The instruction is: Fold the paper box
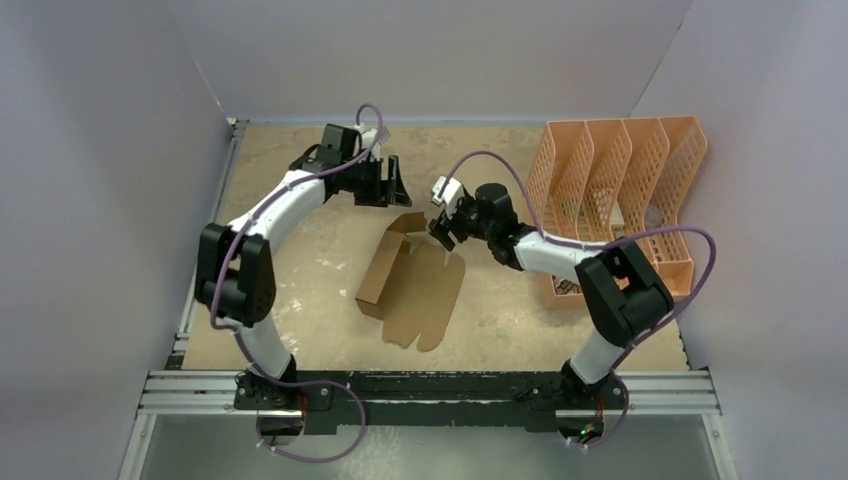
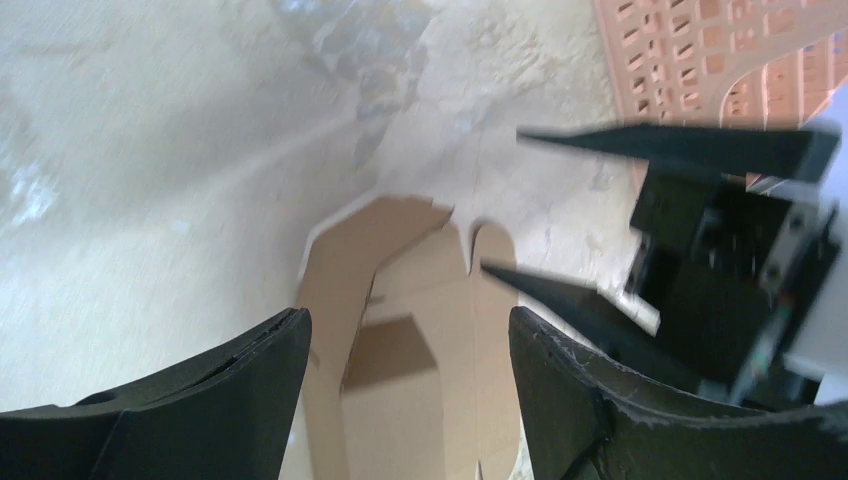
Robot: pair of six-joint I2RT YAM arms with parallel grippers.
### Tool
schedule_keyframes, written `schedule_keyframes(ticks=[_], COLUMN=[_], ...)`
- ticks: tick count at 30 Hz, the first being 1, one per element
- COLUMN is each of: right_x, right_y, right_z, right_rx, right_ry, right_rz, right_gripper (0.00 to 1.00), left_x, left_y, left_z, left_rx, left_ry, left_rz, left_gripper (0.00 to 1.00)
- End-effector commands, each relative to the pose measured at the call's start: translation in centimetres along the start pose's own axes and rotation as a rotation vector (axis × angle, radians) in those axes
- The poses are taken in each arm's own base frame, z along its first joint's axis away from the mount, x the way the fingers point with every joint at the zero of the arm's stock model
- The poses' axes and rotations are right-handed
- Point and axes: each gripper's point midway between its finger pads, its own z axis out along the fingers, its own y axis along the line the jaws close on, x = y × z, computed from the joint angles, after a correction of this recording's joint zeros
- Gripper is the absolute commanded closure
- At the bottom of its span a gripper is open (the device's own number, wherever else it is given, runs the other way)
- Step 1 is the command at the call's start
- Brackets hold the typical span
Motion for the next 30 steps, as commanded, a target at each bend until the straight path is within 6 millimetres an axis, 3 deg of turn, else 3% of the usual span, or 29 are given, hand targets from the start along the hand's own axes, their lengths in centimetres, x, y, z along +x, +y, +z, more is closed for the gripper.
schedule_keyframes(ticks=[1, 7, 12, 17, 26, 30], right_x=[-3.5, -4.1, -4.4, -4.1, -3.9, -3.7], right_y=[-2.7, -2.2, -1.1, -1.0, -0.6, -0.5], right_z=[1.6, 3.9, 4.5, 5.3, 5.1, 4.9], right_rx=[-0.007, -0.108, -0.191, -0.217, -0.232, -0.236], right_ry=[-0.087, -0.105, -0.116, -0.112, -0.109, -0.104], right_rz=[-0.048, -0.064, -0.072, -0.070, -0.079, -0.080], right_gripper=[0.24, 0.25, 0.28, 0.35, 0.57, 0.71], left_x=[0.9, 3.6, 6.1, 9.1, 10.6, 11.5], left_y=[1.2, 1.0, 0.3, 0.1, -0.6, -0.2], left_z=[-4.3, -7.7, -8.6, -7.8, -6.0, -5.0], left_rx=[-0.179, -0.266, -0.280, -0.342, -0.394, -0.429], left_ry=[-0.072, -0.085, -0.082, -0.019, 0.043, 0.088], left_rz=[-0.029, -0.054, -0.075, -0.032, 0.047, 0.088], left_gripper=[0.28, 0.28, 0.28, 0.28, 0.28, 0.28])
